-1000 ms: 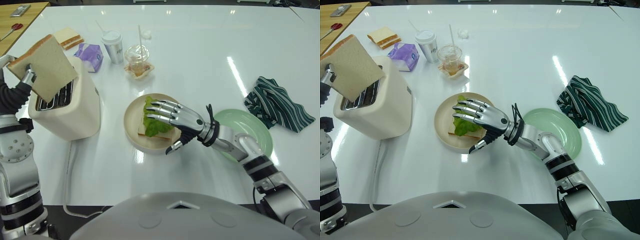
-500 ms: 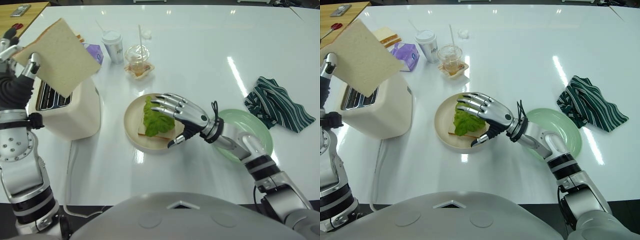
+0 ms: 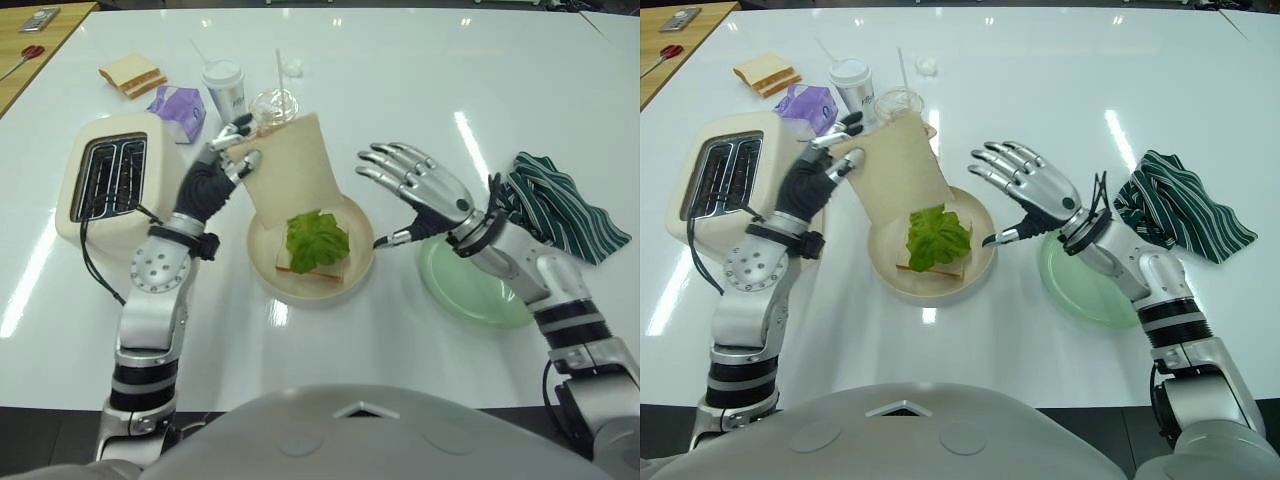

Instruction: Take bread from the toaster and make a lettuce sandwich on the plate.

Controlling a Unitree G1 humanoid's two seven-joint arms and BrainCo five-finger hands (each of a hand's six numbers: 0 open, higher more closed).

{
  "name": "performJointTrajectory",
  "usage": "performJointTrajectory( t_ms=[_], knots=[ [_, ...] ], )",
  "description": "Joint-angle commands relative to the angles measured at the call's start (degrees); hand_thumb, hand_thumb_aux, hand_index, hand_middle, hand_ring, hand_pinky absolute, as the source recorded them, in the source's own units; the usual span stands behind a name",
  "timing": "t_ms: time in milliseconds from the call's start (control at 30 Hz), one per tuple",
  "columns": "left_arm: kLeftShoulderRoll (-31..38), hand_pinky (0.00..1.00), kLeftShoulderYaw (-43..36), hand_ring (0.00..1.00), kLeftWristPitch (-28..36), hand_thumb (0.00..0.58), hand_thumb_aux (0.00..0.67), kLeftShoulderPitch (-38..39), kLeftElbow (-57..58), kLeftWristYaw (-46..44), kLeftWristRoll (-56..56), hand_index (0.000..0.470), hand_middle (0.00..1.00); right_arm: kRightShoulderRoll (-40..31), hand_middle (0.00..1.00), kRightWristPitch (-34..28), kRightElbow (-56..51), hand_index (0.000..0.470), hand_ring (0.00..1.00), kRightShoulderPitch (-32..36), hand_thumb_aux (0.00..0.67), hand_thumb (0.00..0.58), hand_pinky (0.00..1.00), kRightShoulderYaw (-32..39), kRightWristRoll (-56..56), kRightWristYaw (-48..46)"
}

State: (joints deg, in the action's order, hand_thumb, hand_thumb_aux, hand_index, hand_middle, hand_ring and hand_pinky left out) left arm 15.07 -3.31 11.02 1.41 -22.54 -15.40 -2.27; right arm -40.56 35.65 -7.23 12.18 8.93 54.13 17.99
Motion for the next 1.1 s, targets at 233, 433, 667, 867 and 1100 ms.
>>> performJointTrajectory(
  t_ms=[233,433,667,867,1100],
  knots=[
    [2.2,0.0,-10.9,0.0,-4.2,0.58,0.67,-7.8,14.8,-10.7,4.2,0.47,0.0,-1.7,0.0,-3.0,0.3,0.0,0.0,-2.4,0.0,0.0,0.0,-1.3,-0.2,1.8],
    [3.2,0.0,-10.6,0.0,-4.1,0.58,0.67,-10.3,17.0,-11.6,5.7,0.47,0.0,-1.7,0.0,-2.8,0.8,0.0,0.0,-2.6,0.0,0.0,0.0,-1.1,-0.7,2.1],
    [3.5,0.0,-8.6,0.0,-2.9,0.58,0.67,-9.9,14.8,-11.9,4.7,0.47,0.0,-1.3,0.0,-2.5,0.6,0.0,0.0,-2.7,0.0,0.0,0.0,-0.1,-0.7,2.2],
    [5.1,0.0,-7.0,0.0,-1.7,0.58,0.67,-8.4,12.4,-13.3,3.7,0.47,0.0,-1.2,0.0,-2.4,0.2,0.0,0.0,-2.5,0.0,0.0,0.0,0.1,-0.8,3.1],
    [5.6,0.0,-6.2,0.0,-1.5,0.58,0.67,-8.1,13.5,-14.1,2.9,0.47,0.0,-1.0,0.0,-2.4,0.0,0.0,0.0,-2.4,0.0,0.0,0.0,0.5,-0.7,3.7]
  ],
)
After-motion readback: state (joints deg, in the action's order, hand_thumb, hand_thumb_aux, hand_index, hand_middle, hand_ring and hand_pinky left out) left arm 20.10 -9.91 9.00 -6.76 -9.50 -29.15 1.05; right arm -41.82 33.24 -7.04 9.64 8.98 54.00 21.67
